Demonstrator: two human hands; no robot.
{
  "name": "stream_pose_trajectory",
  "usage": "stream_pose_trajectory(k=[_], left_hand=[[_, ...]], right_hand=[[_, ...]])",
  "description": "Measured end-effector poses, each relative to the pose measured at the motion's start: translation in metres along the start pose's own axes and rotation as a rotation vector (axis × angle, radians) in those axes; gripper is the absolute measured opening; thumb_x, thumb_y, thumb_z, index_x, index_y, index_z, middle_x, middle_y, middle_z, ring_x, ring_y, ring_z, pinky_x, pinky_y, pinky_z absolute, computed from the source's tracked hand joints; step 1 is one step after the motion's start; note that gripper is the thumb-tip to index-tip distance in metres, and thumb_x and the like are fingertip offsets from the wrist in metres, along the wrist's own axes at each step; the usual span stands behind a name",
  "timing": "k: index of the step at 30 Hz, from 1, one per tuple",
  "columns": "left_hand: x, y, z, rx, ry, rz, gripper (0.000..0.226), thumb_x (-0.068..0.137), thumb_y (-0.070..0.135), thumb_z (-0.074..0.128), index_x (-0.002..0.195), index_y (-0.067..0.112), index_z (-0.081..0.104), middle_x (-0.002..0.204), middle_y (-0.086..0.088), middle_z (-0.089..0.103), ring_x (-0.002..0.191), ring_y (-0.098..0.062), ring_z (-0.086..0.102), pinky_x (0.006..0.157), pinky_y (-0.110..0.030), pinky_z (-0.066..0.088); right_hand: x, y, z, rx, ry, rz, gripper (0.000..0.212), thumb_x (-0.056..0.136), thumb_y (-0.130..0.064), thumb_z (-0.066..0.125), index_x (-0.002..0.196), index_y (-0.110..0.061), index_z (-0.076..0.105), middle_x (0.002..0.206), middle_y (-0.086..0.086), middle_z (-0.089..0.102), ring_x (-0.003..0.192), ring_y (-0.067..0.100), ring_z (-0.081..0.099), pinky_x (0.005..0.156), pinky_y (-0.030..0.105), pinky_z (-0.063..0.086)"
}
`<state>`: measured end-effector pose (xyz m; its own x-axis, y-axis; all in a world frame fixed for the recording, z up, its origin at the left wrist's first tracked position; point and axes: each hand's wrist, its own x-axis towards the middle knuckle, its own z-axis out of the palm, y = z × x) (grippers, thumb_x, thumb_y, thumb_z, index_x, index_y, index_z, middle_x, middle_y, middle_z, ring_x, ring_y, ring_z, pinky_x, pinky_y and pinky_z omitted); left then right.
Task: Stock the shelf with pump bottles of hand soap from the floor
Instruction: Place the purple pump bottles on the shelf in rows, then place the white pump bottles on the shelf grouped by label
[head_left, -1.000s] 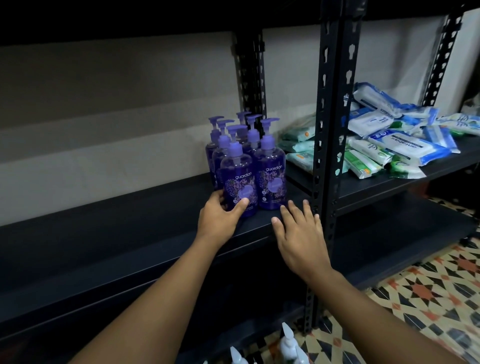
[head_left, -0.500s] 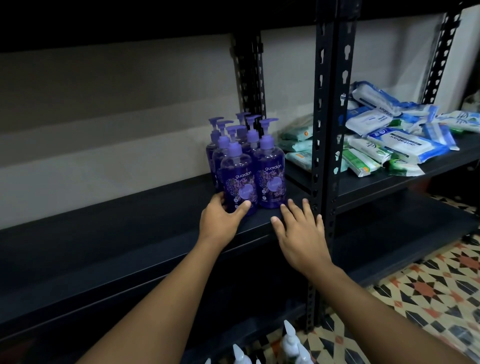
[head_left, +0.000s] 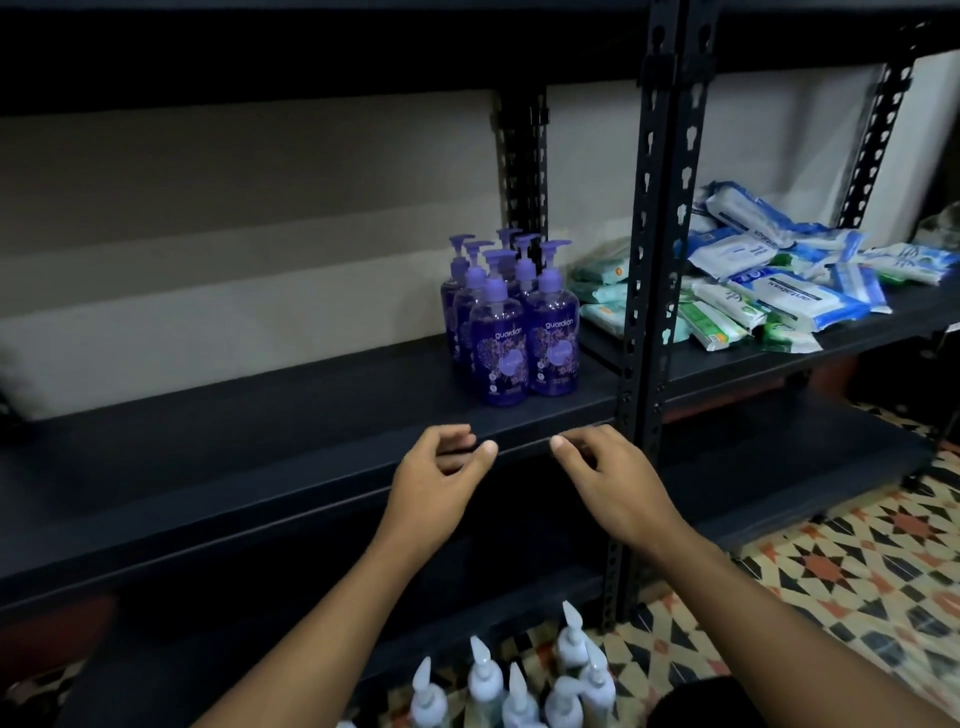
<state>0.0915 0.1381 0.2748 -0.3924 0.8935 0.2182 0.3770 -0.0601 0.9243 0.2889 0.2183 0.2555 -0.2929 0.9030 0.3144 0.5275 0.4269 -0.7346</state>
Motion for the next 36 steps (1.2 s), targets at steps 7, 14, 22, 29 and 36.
stream_pose_trajectory(k=[7, 14, 22, 29, 36], left_hand=[[-0.057, -0.036, -0.02, 0.014, -0.12, -0.11, 0.021, 0.087, 0.041, 0.075, 0.105, 0.032, 0.068, 0.104, 0.008, 0.073, 0.093, -0.005, 0.07, 0.083, -0.025, 0.055], [-0.089, -0.086, -0.003, 0.041, -0.253, -0.248, 0.023, 0.088, 0.039, 0.075, 0.106, 0.027, 0.068, 0.104, 0.003, 0.072, 0.097, -0.011, 0.07, 0.088, -0.031, 0.057], [-0.109, -0.149, 0.048, 0.116, -0.398, -0.417, 0.023, 0.087, 0.037, 0.076, 0.102, 0.023, 0.067, 0.097, 0.004, 0.07, 0.092, -0.011, 0.068, 0.076, -0.022, 0.052], [-0.146, -0.223, 0.097, 0.112, -0.395, -0.634, 0.039, 0.083, 0.03, 0.081, 0.106, 0.013, 0.054, 0.097, -0.001, 0.064, 0.089, -0.015, 0.062, 0.067, -0.018, 0.047], [-0.157, -0.287, 0.121, 0.185, -0.377, -0.62, 0.045, 0.078, 0.001, 0.081, 0.064, 0.026, 0.046, 0.053, 0.013, 0.059, 0.055, 0.001, 0.057, 0.058, -0.023, 0.044]], right_hand=[[-0.075, 0.001, 0.006, 0.135, -0.154, 0.108, 0.03, 0.098, -0.053, 0.053, 0.106, -0.029, 0.07, 0.094, -0.011, 0.07, 0.088, 0.001, 0.064, 0.076, 0.02, 0.048], [-0.103, 0.037, 0.005, 0.101, -0.284, 0.251, 0.026, 0.096, -0.053, 0.058, 0.093, -0.03, 0.069, 0.089, -0.001, 0.071, 0.085, 0.015, 0.067, 0.074, 0.029, 0.051], [-0.1, 0.09, 0.019, -0.068, -0.476, 0.377, 0.026, 0.095, -0.049, 0.061, 0.099, -0.024, 0.07, 0.087, -0.007, 0.069, 0.08, 0.012, 0.064, 0.063, 0.028, 0.048], [-0.12, 0.176, 0.079, -0.076, -0.541, 0.588, 0.019, 0.09, -0.039, 0.068, 0.087, -0.02, 0.07, 0.079, -0.007, 0.065, 0.082, 0.017, 0.061, 0.079, 0.032, 0.05], [-0.141, 0.246, 0.132, -0.086, -0.555, 0.786, 0.042, 0.082, -0.047, 0.076, 0.113, -0.023, 0.061, 0.112, 0.004, 0.067, 0.097, 0.02, 0.06, 0.082, 0.03, 0.045]])
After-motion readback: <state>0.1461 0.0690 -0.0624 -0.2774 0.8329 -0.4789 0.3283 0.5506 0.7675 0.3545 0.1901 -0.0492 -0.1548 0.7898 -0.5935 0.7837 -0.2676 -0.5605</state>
